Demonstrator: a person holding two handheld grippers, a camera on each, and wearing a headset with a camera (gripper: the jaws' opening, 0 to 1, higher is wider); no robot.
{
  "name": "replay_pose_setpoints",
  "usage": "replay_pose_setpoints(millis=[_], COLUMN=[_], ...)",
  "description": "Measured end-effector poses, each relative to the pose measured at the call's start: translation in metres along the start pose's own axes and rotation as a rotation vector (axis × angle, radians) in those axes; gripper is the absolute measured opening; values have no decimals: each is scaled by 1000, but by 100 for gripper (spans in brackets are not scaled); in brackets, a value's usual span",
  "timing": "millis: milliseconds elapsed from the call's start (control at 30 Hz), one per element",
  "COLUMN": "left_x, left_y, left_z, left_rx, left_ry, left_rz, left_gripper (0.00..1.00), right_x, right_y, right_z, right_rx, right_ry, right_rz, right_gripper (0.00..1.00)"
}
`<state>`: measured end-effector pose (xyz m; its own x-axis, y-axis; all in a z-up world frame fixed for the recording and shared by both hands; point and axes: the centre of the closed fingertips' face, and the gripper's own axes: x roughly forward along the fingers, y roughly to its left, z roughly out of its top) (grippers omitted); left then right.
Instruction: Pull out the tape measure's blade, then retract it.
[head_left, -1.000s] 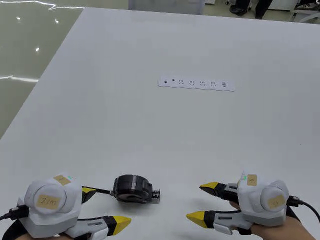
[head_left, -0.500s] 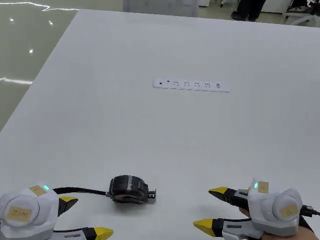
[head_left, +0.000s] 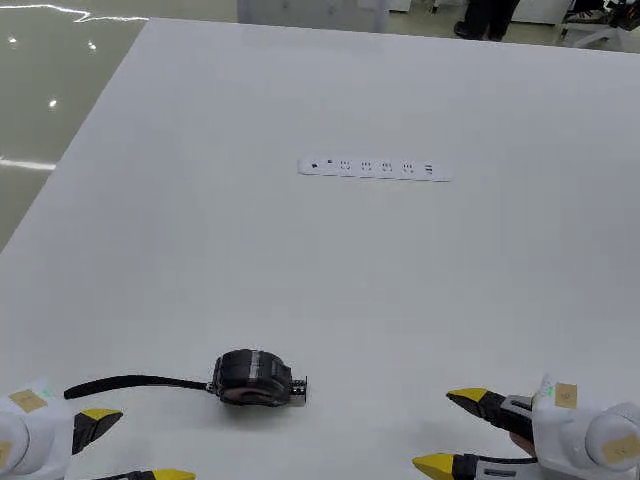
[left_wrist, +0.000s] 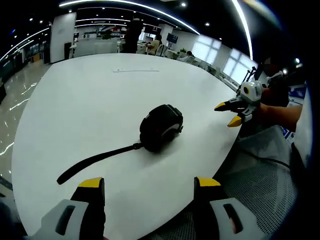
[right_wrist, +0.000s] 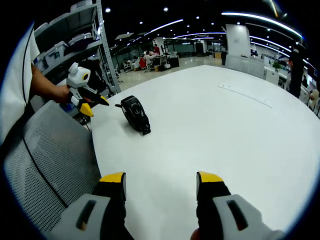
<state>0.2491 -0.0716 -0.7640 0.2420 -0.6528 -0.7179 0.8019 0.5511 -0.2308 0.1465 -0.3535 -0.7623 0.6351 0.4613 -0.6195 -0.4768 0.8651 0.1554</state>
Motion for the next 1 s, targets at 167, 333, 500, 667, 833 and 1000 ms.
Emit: replay_pose_setpoints(millis=[167,333,500,667,833,1000], left_x=[-8,-14,-19,-22,-25,-27], left_y=[1,0,-2,-2,0,1], left_z=[-3,-8,-6,0,3,7], left_rx=[-5,7,6,-7,-15,-38], left_ry=[-11,-7,-30,-61,-72,-94], left_rz=[2,-10,-20,-27,-23,-32], left_gripper=[70,70,73,78,80,85], right_x=[-10,-20,-27,-31,-34,-38], right_y=[-5,-7,-8,-8,-9,-10], right_z=[-5,-8,-10,-12,-14,-15], right_rx=[17,17,20,24,29,37], right_ry=[-2,2,4,6,8,5], right_rz=[-28,-48,-67,-78,-90,-102], right_gripper=[59,62,66,70,76,81])
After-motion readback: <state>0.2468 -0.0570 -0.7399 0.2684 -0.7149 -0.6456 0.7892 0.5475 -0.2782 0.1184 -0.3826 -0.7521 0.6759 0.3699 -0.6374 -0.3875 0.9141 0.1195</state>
